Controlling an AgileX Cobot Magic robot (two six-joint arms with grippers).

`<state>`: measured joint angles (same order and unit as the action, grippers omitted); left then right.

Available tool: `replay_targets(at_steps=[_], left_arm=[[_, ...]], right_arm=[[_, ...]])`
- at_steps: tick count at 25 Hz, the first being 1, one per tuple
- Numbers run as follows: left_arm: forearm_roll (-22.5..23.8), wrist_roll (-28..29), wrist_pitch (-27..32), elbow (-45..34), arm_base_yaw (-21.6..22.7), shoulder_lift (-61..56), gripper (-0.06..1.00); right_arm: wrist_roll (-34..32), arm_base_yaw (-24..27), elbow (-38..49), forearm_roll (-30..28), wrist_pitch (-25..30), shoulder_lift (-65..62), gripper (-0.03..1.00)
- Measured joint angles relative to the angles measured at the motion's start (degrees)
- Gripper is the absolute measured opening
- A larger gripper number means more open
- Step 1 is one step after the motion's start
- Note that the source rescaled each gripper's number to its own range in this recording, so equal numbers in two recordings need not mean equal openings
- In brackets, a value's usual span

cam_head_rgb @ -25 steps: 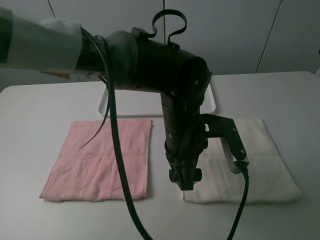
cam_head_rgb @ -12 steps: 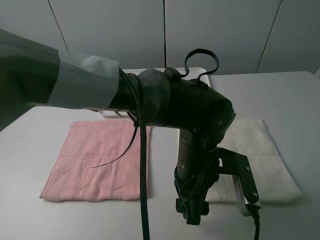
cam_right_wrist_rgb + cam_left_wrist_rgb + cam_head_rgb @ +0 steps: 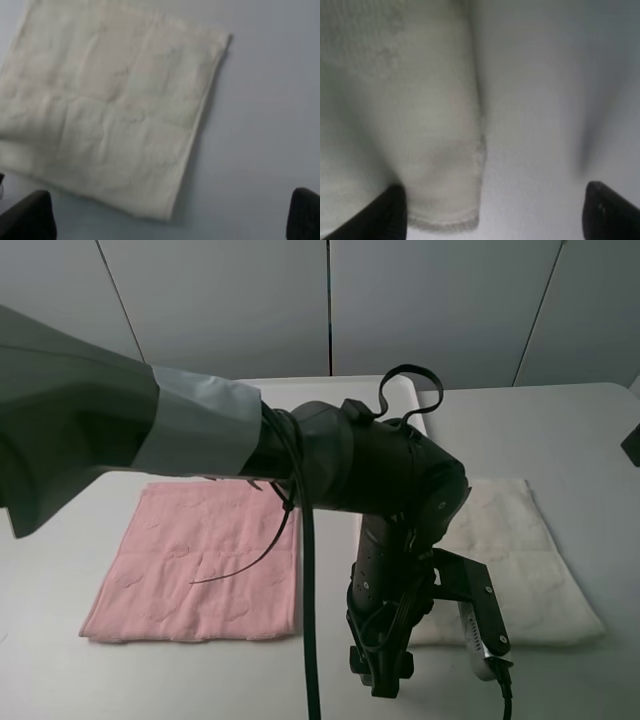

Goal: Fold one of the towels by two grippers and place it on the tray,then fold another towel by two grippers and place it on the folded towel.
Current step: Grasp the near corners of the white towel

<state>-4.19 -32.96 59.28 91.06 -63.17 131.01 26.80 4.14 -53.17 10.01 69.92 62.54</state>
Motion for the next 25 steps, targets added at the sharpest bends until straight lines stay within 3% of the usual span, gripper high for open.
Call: replay_targets(at_steps=[4, 11, 16, 20, 25], left_arm=[[0.1, 0.0, 0.1, 0.1, -0.1, 0.1, 0.92], [0.4, 0.0, 0.6, 0.2, -0.1, 0.2, 0.92], [0.4, 0.0, 0.4, 0.2, -0.1, 0.2, 0.92], [0.4, 0.0, 0.3, 0.2, -0.1, 0.2, 0.92], [0.4, 0.2, 0.2, 0.2, -0.1, 0.2, 0.92]], right_arm=[[11.0, 0.0, 6.7, -0.4, -1.7, 0.1, 1.00], [36.0, 0.0, 15.8, -0.4, -7.1, 0.1, 1.00], [44.2, -2.5, 22.5, -0.9, -13.8, 0.1, 1.00], [47.3, -4.5, 27.4, -5.0, -20.8, 0.1, 1.00], [50.9, -4.6, 29.9, -8.5, -23.4, 2.2, 1.00]])
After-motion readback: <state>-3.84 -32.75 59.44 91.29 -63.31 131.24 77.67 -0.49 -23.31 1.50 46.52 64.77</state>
